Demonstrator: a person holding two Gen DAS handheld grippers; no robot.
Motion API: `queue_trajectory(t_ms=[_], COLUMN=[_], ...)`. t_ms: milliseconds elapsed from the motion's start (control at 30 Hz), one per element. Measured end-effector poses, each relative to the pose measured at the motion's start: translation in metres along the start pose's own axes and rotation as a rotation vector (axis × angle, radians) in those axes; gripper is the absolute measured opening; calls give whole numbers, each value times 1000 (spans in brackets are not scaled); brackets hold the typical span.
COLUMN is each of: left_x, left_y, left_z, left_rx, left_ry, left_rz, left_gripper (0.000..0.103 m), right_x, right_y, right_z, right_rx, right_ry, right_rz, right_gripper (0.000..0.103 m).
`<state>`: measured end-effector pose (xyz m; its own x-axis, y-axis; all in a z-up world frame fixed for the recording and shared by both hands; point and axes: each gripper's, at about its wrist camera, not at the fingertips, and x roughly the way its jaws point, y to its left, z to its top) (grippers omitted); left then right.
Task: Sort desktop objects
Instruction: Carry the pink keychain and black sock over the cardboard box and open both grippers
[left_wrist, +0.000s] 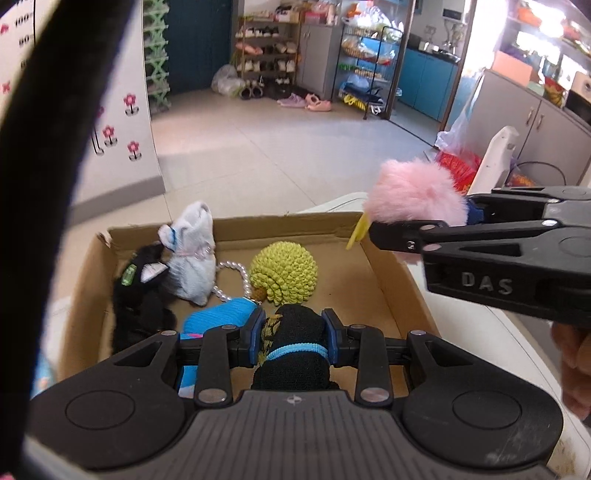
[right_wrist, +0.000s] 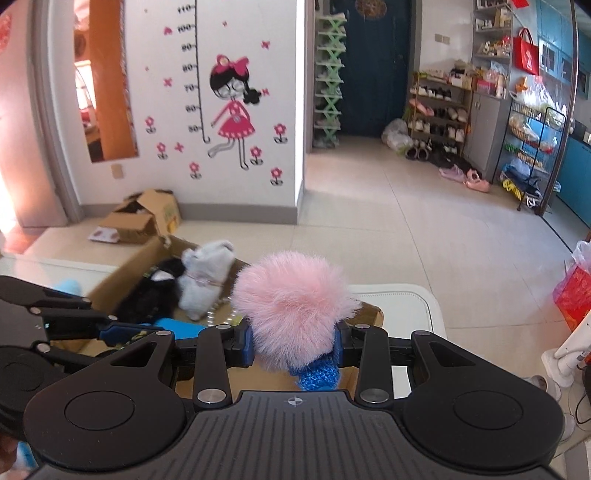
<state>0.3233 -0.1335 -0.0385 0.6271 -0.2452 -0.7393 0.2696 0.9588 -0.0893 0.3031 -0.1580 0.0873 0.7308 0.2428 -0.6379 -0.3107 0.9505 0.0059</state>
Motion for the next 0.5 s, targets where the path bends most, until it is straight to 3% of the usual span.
queue_trajectory(t_ms=[133, 200, 233, 267, 300, 500], left_x=[13, 14, 14, 12, 9, -25], left_y=[1, 1, 2, 2, 3, 11], left_z=[1, 1, 1, 0, 0, -9], left_rx=[-10, -26, -39, -49, -55, -57], left_ry=[2, -19, -27, -33, -36, -51], left_rz=[-22, -47, -60, -70, -72, -53], left_gripper=[32, 51, 71, 79, 79, 79], right_x=[26, 37, 39, 40, 39, 18], right_y=[-7, -6, -5, -5, -4, -3], right_z=[0, 2, 3, 3, 4, 6], right_rx=[6, 0, -5, -8, -7, 10], right_ry=[18, 28, 25, 20, 11, -28], right_rz=[-11, -13, -23, -35, -44, -22], right_gripper=[45, 51, 53, 60, 66, 66])
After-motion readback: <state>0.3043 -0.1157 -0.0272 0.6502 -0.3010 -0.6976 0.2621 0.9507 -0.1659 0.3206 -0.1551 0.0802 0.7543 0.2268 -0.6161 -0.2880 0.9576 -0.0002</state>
